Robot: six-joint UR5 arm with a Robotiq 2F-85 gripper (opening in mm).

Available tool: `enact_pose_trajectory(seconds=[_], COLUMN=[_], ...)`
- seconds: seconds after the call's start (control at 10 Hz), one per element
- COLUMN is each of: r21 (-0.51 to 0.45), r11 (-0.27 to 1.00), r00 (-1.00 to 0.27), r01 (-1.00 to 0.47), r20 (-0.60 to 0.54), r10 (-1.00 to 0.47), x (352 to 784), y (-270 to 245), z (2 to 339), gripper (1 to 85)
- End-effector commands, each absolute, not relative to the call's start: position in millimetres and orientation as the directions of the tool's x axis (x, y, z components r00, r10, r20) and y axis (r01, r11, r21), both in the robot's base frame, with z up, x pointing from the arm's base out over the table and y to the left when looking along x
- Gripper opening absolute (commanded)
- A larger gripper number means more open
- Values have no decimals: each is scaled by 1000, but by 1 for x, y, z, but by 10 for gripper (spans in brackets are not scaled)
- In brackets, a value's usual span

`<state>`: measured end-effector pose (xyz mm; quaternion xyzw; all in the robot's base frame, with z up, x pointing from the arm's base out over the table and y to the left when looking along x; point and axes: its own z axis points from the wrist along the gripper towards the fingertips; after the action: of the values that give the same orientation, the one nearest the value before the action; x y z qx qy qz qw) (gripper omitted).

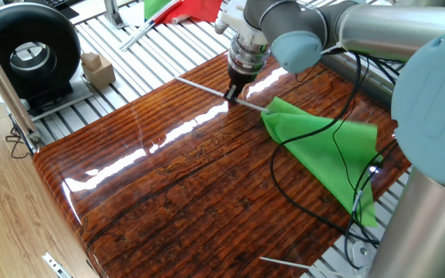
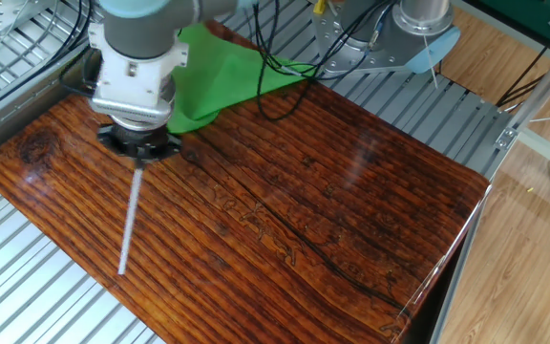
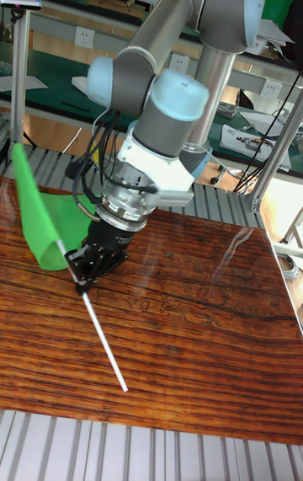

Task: Wave the flag

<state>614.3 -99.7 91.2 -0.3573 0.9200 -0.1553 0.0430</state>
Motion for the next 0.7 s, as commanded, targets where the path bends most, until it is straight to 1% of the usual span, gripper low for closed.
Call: enact_pose_trajectory(seconds=[0.0,0.1,0.4,0.5,0.6], r21=[-486,-495,-479,-449,-369], r11=[477,447,437,482,614], r00=[-598,-576,-576,-611,-697], r01=[-733,-745,-761,-752,-698], r20=[126,141,192,201,153], r10=[-791,-805,-794,-766,-700], x=[646,649,640,628,607], y=[-128,-131,-143,-146,-132], z=[118,121,123,120,108], gripper=[10,10,10,10,10])
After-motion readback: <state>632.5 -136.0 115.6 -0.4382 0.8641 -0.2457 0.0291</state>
